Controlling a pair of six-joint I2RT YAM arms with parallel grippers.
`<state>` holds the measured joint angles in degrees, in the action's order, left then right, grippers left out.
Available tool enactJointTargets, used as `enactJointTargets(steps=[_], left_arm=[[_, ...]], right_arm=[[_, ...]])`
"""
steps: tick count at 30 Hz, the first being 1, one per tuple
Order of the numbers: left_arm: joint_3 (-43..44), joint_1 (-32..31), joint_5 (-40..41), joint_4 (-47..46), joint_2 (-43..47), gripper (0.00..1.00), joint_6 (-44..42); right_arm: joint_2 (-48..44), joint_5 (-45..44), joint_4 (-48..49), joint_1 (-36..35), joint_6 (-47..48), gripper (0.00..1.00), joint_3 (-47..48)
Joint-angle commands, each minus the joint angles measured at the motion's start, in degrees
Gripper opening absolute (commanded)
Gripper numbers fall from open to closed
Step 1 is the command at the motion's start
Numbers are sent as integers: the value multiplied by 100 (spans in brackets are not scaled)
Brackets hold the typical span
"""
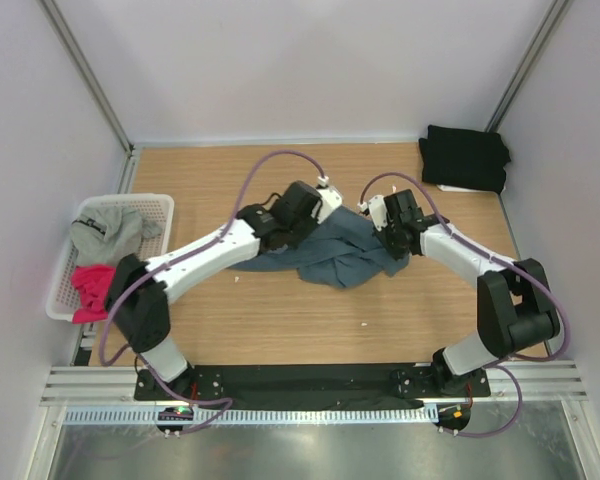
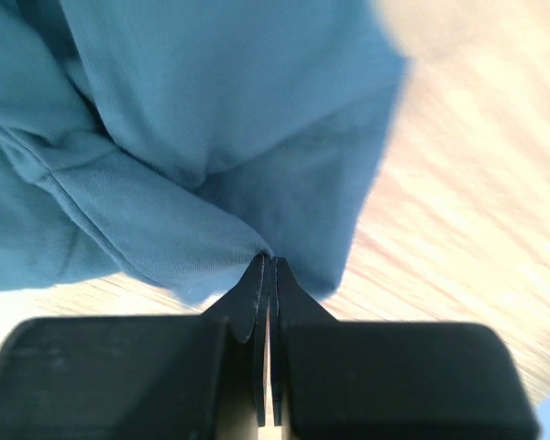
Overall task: Fold and stack the t-shirts
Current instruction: Flatten the tshirt out
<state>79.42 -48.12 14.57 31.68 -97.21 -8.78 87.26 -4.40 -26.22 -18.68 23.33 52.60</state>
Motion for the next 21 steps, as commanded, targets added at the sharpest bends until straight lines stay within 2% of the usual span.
enactJointTargets(steps=[1, 5, 10, 18, 21], left_arm=[[21, 434, 397, -303, 931, 0, -615], [205, 680, 854, -189, 1379, 0, -1046], [443, 944, 995, -66, 1810, 0, -1231], [908, 1287, 1276, -57, 2145, 0, -1539], [1119, 1410, 1294, 31, 2232, 0, -1548]], right_arm=[[-552, -245, 29, 171, -188, 1, 707], [-798, -210, -155, 347, -373, 1, 1322], [-1281, -78, -296, 365, -373, 1, 1850], [-2002, 370, -1209, 373, -330, 1, 2544], [-2292, 1054, -1622, 373, -172, 1, 2703]])
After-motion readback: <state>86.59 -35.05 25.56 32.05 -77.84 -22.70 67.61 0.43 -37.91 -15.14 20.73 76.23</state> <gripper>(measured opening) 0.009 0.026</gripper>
